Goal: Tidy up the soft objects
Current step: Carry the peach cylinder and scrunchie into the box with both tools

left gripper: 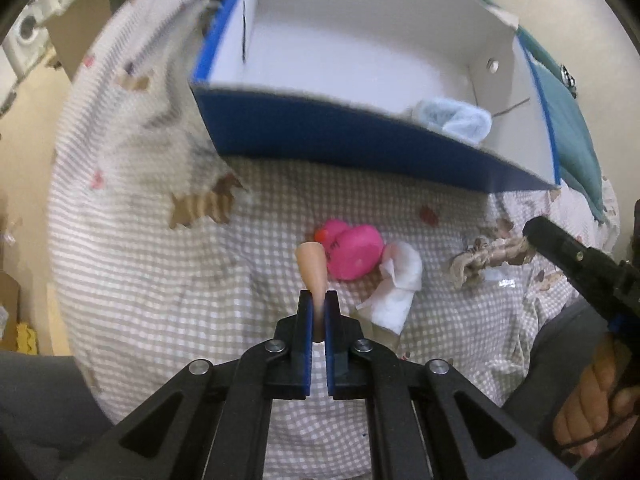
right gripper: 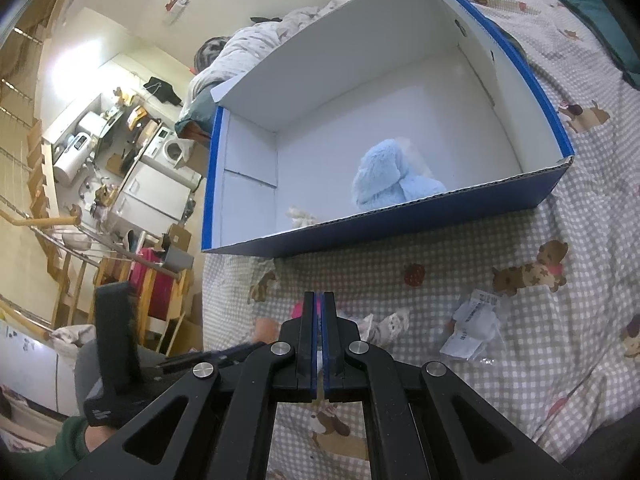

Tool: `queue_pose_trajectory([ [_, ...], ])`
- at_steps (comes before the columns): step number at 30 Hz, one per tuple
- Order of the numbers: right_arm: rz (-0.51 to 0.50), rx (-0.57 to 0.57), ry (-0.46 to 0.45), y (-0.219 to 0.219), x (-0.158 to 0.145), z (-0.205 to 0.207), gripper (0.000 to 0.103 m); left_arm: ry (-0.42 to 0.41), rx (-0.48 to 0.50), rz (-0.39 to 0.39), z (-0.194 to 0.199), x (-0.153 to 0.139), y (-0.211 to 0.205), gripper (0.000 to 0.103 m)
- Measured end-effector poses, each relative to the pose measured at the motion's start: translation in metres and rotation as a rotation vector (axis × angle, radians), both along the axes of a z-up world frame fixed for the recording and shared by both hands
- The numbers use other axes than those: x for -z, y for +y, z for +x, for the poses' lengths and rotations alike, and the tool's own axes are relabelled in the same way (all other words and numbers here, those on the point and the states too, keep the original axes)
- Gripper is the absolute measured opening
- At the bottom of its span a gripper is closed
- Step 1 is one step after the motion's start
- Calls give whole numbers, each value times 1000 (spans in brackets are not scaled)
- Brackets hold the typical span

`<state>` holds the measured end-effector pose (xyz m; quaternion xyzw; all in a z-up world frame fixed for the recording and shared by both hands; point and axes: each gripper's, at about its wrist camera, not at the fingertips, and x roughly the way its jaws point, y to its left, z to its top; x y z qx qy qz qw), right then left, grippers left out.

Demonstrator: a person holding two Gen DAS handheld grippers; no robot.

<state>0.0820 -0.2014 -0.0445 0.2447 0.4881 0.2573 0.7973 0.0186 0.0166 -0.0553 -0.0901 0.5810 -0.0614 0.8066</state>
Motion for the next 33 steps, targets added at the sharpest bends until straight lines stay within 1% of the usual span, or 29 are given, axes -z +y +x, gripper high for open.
queue_pose_trajectory([
  [5, -10, -5, -46, -2, -18, -6, 4, -90, -23, 34, -4, -30, 5, 5],
  [7, -29, -10, -74, -2, -27, -7, 4, -114, -31, 27, -2, -44, 7, 5],
  [11, -38, -18, -115, -3, -44, -5, 4, -155, -41, 17, 2, -62, 2, 5],
  [15, -22, -8, -151, -5, -61, 6, 4, -189, -45, 7, 16, -79, 1, 5],
  [17, -18, -6, -166, -5, -69, 15, 4, -211, -39, 21, 28, -87, -1, 5],
  [21, -20, 12, -192, -4, -81, 32, 4, -225, -33, 46, 49, -96, -7, 5],
  [25, -8, 42, -214, -4, -89, 47, 4, -243, -21, 81, 67, -100, -15, 5],
  [27, -11, 46, -206, -2, -88, 56, 4, -243, -11, 92, 77, -97, -21, 5],
  [29, -17, 45, -199, 2, -85, 64, 4, -238, 3, 94, 86, -92, -26, 5],
  [31, -44, 42, -189, 9, -78, 72, 4, -241, 33, 88, 95, -83, -31, 5],
  [33, -60, 37, -175, 13, -69, 78, 4, -239, 46, 116, 102, -72, -34, 5],
])
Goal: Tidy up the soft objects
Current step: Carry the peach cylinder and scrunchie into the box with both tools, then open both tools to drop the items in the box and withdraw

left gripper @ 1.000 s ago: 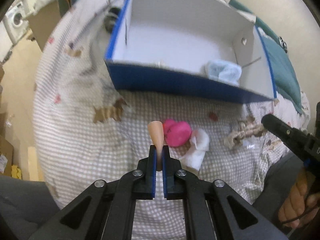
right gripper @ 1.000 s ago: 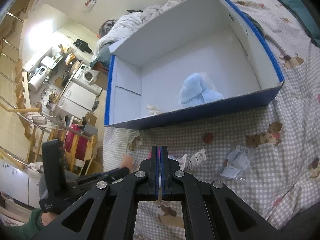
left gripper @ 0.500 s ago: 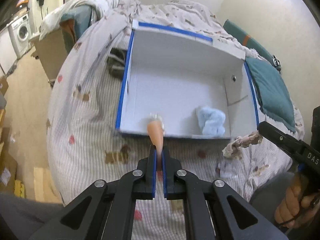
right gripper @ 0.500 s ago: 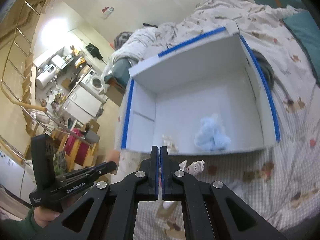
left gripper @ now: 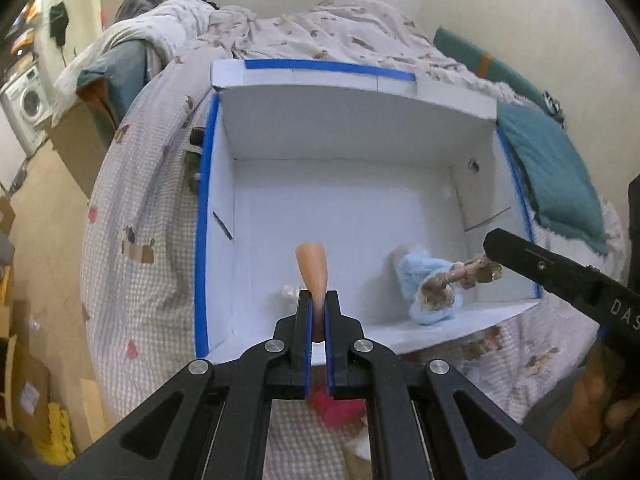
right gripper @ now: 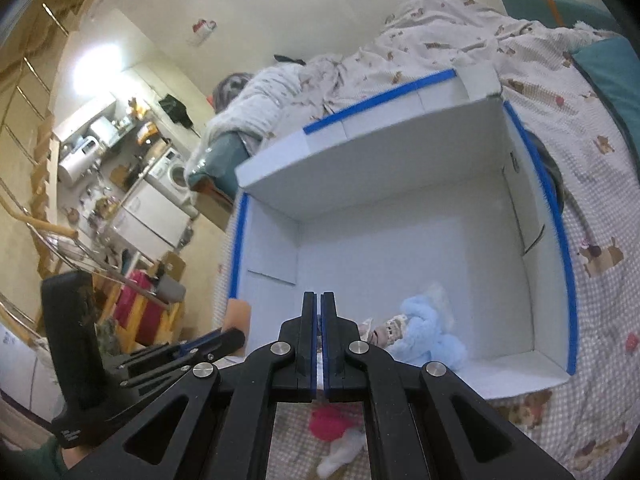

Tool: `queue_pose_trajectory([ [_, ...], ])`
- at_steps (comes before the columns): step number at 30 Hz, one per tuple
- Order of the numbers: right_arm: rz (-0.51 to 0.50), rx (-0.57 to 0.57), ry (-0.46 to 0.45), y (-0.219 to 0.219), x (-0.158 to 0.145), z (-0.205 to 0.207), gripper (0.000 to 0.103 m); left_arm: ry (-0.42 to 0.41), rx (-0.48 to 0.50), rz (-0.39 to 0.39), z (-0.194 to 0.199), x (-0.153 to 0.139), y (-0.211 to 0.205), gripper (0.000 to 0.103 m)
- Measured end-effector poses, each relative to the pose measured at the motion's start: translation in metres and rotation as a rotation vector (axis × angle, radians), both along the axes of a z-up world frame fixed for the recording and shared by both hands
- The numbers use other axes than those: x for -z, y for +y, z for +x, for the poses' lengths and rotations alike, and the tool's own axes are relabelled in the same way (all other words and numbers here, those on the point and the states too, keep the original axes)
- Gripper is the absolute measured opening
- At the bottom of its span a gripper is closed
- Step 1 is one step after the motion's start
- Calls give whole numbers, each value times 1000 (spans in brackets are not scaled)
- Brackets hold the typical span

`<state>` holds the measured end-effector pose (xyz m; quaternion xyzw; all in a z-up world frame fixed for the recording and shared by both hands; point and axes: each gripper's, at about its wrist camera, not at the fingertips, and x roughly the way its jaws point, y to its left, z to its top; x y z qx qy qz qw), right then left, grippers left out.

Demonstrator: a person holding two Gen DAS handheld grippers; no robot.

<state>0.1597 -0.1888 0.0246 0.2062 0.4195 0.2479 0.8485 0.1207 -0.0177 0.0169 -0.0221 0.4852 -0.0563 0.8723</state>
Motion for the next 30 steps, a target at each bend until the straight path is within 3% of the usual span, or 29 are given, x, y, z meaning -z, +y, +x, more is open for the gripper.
queue_pose_trajectory([
  [8, -61, 0, 72, 9, 34, 10, 4, 77, -41, -5, 16, 40, 7, 5],
  [17, -85, -8, 80, 12, 49, 12, 4, 74, -52, -15, 19, 50, 8, 6],
  [23, -70, 9, 80, 9, 53, 11, 4, 57, -43, 26, 17, 51, 3, 10],
  [24, -69, 15, 76, 8, 53, 11, 8, 58, -44, 22, 17, 52, 3, 11],
  [26, -69, 22, 69, 8, 51, 11, 25, 61, -53, 14, 15, 52, 4, 15],
  [27, -68, 24, 64, 7, 51, 9, 42, 59, -56, 15, 15, 52, 4, 20],
  [28, -59, 23, 57, 7, 51, 8, 67, 52, -62, 23, 14, 51, 3, 25],
  [29, -47, 27, 46, 5, 51, 6, 76, 47, -66, 27, 13, 50, 3, 37],
  [30, -40, 37, 32, 4, 49, 6, 82, 35, -79, 37, 12, 48, 4, 57],
])
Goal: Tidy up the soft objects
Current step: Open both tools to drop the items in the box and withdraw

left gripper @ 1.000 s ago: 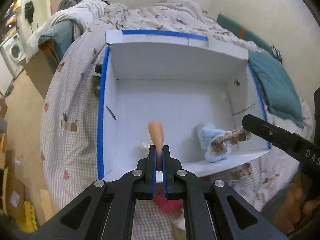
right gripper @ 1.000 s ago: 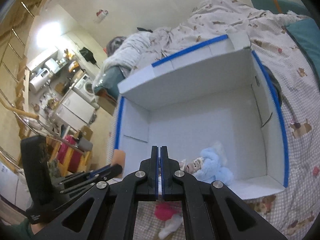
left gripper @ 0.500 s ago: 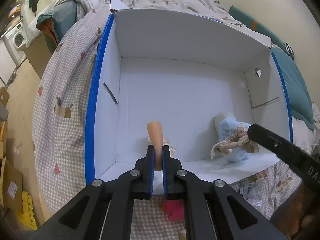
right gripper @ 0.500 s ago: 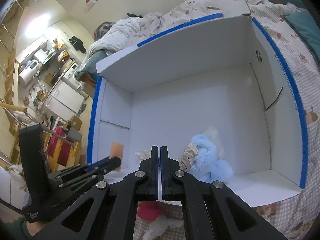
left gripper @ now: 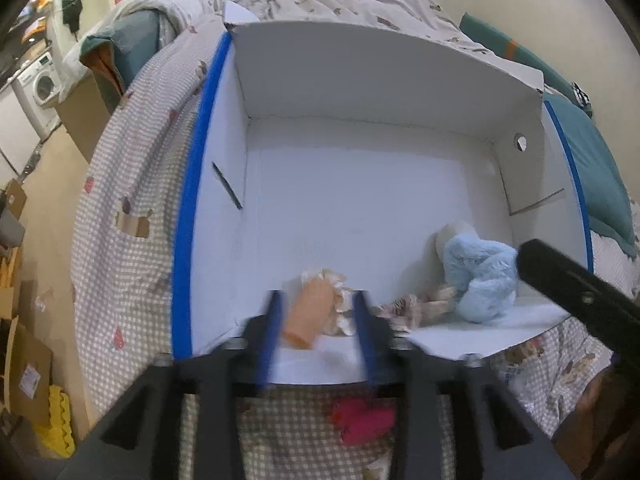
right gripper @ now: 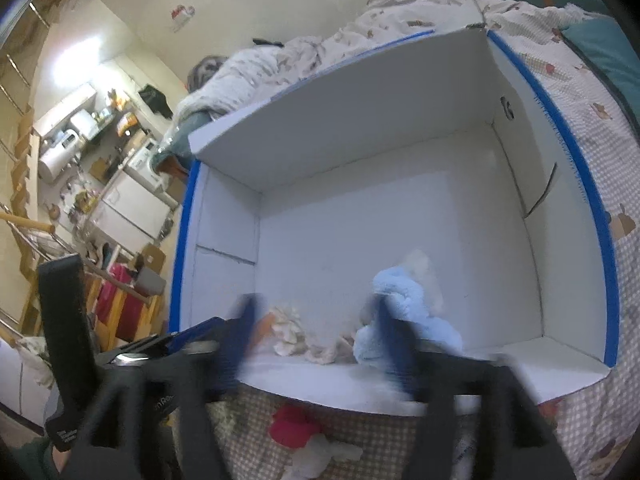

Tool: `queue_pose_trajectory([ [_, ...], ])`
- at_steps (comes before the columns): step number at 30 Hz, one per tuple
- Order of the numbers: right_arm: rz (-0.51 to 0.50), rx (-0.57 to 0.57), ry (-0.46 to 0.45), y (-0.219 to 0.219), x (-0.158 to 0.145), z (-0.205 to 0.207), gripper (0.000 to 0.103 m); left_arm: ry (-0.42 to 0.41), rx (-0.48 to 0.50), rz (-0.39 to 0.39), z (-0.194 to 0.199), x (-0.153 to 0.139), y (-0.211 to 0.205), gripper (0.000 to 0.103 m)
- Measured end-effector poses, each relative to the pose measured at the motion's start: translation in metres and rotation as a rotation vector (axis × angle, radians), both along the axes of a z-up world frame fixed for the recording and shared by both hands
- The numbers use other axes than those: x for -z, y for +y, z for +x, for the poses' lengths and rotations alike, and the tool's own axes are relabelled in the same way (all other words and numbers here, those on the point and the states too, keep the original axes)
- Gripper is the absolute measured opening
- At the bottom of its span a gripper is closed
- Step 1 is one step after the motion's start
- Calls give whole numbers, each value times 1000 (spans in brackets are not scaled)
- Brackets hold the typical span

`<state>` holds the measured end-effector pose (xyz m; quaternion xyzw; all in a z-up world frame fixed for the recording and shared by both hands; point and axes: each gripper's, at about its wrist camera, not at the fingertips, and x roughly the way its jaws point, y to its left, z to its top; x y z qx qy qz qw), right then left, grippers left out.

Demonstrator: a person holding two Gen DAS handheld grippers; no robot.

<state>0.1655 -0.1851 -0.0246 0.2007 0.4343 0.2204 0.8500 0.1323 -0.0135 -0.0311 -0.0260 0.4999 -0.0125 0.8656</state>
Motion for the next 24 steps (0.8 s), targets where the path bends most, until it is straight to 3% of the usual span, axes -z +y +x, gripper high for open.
queue_pose_trajectory([
  [2, 8, 13, -21, -3, -3, -3, 85, -30, -29, 13, -4, -4, 2, 74],
  [4, 2, 7, -13, -3, -5, -3, 103, -51, -39, 7, -7, -6, 6, 74],
  [14, -99, 129, -177, -15, -19, -22, 103, -82, -50, 48, -14, -12, 6, 74],
  [20, -148, 133, -171, -16, -16, -24, 103, -45, -62, 16, -17, -7, 8, 74],
  [24, -155, 129, -155, -17, -12, -26, 103, -78, -61, 34, -22, -13, 7, 74],
])
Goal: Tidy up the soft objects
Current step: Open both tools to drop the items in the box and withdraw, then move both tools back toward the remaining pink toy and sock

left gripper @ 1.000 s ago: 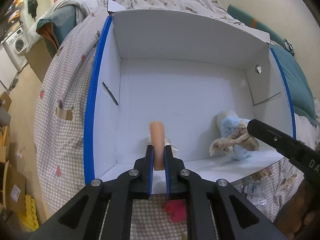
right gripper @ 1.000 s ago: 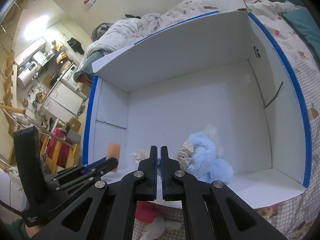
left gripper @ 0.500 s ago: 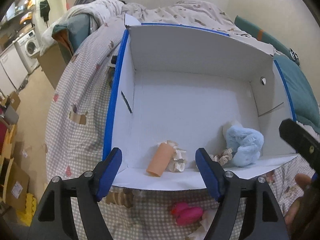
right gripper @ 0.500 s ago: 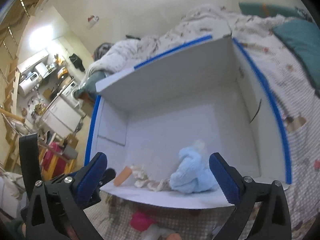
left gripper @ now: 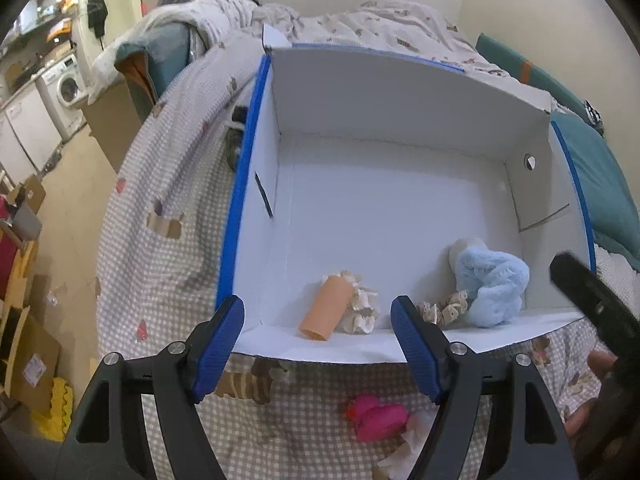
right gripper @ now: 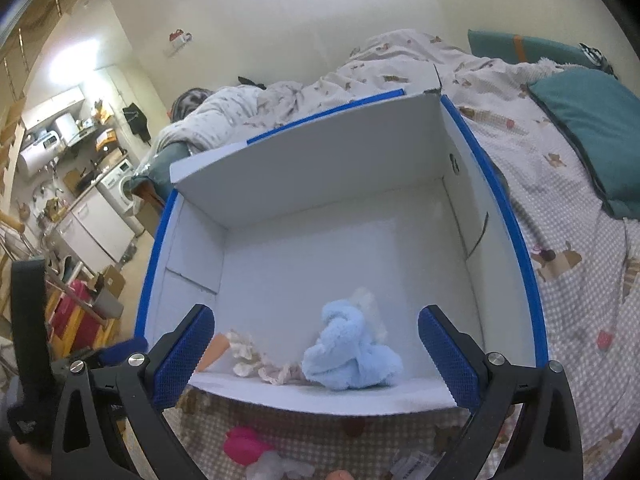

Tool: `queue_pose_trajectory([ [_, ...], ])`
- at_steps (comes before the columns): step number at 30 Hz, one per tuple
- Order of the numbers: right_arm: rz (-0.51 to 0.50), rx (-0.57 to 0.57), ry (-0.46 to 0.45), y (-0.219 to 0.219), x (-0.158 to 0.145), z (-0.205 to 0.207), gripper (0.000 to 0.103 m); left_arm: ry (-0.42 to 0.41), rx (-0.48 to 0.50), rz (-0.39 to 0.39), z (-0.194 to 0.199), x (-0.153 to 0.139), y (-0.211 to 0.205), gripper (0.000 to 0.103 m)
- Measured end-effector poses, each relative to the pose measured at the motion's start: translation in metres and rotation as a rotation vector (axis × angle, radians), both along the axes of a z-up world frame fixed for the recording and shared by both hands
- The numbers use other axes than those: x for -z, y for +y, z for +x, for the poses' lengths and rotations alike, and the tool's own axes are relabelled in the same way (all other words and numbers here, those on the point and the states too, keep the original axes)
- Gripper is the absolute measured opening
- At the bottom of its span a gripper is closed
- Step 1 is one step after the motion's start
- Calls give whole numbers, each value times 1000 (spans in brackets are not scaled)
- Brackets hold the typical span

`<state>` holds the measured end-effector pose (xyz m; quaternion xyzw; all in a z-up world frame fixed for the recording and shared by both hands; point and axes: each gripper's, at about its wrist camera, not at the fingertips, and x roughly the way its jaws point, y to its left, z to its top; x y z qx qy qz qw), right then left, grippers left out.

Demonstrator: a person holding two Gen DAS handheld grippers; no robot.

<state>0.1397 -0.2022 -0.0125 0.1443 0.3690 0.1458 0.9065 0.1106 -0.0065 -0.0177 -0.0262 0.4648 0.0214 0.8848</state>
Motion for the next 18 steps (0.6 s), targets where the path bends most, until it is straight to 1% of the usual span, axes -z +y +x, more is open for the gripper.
queue_pose_trajectory([
  [2, -21, 5, -3, 0, 2, -4, 103, -17, 6, 8, -2, -3, 0, 74],
  [4, -36, 16, 2, -1, 4, -7, 103, -14, 7, 12, -5, -4, 0, 74],
  [8, -3, 19, 35, -10, 6, -12, 103, -18, 4, 5, -10, -6, 3, 74],
  [18, -21, 5, 52, -14, -1, -40, 103, -34, -1, -29, -38, -15, 9, 74],
])
